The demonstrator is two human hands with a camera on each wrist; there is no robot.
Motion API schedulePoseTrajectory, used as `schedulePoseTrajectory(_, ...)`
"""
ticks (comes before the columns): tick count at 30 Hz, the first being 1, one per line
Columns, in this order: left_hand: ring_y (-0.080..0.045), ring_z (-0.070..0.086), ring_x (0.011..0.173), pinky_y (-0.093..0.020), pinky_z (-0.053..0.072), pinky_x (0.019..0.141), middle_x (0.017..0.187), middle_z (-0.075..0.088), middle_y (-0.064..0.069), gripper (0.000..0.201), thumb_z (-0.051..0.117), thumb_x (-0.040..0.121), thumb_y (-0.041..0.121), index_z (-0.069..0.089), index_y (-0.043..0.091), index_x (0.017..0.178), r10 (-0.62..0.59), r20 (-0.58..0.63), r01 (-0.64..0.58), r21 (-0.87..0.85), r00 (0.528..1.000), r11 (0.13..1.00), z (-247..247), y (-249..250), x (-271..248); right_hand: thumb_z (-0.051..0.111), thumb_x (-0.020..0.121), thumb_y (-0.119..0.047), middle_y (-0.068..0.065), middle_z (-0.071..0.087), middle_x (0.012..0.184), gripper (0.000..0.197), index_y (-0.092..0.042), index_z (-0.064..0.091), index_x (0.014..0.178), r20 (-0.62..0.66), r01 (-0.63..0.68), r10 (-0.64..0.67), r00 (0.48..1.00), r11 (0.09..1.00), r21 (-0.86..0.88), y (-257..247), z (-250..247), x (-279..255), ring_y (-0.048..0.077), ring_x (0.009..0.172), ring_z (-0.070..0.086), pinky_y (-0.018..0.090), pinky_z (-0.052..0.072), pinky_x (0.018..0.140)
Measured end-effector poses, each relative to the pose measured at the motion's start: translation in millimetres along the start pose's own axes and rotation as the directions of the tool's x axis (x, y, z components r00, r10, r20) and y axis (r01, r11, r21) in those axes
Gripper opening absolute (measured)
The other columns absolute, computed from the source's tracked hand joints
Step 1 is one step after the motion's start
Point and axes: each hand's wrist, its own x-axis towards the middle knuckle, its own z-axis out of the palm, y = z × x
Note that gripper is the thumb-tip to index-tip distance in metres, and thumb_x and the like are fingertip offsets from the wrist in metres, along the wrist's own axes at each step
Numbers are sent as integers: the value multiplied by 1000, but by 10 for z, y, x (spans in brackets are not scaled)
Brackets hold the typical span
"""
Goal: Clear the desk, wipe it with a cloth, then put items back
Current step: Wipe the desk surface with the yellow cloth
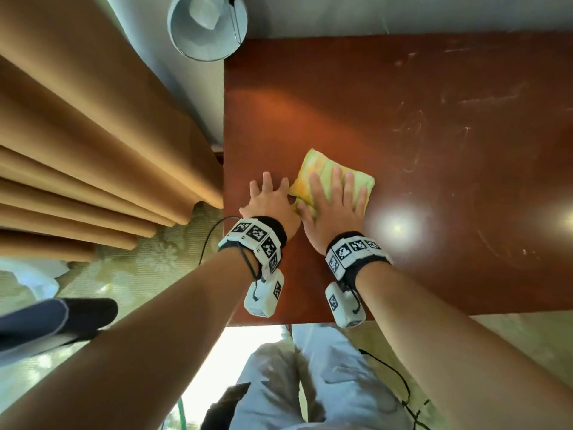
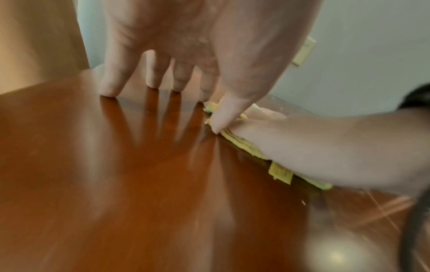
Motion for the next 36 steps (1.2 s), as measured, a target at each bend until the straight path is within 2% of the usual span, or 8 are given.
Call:
schedulePoseTrajectory(3, -31, -3, 153, -62, 31, 113, 167, -6, 1, 68, 46, 98, 36, 13, 35, 157, -14, 18, 14, 9, 1000, 1000, 129, -7, -144, 19, 99, -64, 10, -5, 168, 67, -37, 4, 158, 36, -10, 10, 999, 1000, 19, 36, -48, -24, 32, 153, -9, 58, -9, 119)
schedulePoseTrajectory(7, -30, -4, 153, -63, 29, 113, 167, -6, 1, 65, 47, 100, 37, 15, 34, 157, 27, 7, -27, 20, 1000, 999, 210, -108, -198, 18, 96, -70, 5, -15, 167, 70, -41, -3, 157, 97, 41, -37, 995, 998, -37, 139, -129, 149, 29, 152, -17, 57, -11, 120)
schedulePoseTrajectory(14, -32, -2, 153, -61, 31, 113, 167, -5, -2, 64, 44, 101, 38, 13, 32, 157, 49, 14, -50, 81, 999, 995, 209, -130, -182, 21, 97, -68, 4, -14, 167, 70, -41, 0, 158, 86, 57, -51, 995, 997, -60, 193, -189, 260, 28, 153, -15, 56, -8, 121)
schedulePoseTrajectory(19, -32, 3, 152, -59, 34, 112, 166, -2, -3, 65, 45, 99, 34, 15, 32, 157, 66, 12, -67, 119, 998, 991, 187, -140, -199, 19, 97, -65, 6, -13, 167, 68, -39, 1, 158, 63, 68, -66, 996, 997, -35, 178, -69, -167, 29, 153, -15, 56, -8, 121)
schedulePoseTrajectory(23, -33, 2, 152, -59, 32, 113, 167, -4, -3, 66, 45, 101, 38, 12, 32, 158, 68, 30, -71, 132, 997, 989, 168, -145, -213, 19, 97, -64, 7, -7, 168, 67, -40, 3, 157, 80, 132, -125, 989, 988, -84, 227, 20, -528, 30, 153, -11, 57, -5, 121)
schedulePoseTrajectory(28, -34, 1, 153, -58, 34, 113, 167, -7, -4, 70, 49, 100, 42, 10, 32, 157, 84, 49, -91, 163, 995, 982, 152, -173, -195, 18, 95, -70, 2, -14, 167, 69, -44, 0, 156, 126, 138, -127, 984, 987, -80, 308, -74, -250, 25, 153, -16, 55, -9, 121)
schedulePoseTrajectory(32, -32, 4, 153, -53, 36, 110, 167, -6, -1, 68, 46, 102, 37, 7, 35, 158, 84, 55, -93, 203, 995, 975, 116, -182, -199, 20, 95, -69, 3, -17, 166, 70, -43, -2, 157, 137, 62, -55, 989, 997, -48, 270, -178, 75, 27, 152, -19, 55, -11, 120)
schedulePoseTrajectory(36, -30, 8, 152, -52, 37, 107, 167, -5, 1, 65, 42, 104, 36, 5, 38, 157, 81, 48, -91, 248, 996, 965, 86, -199, -224, 20, 96, -67, 5, -14, 167, 70, -40, 0, 158, 89, 59, -55, 995, 997, -40, 166, -67, -144, 29, 152, -16, 56, -10, 120)
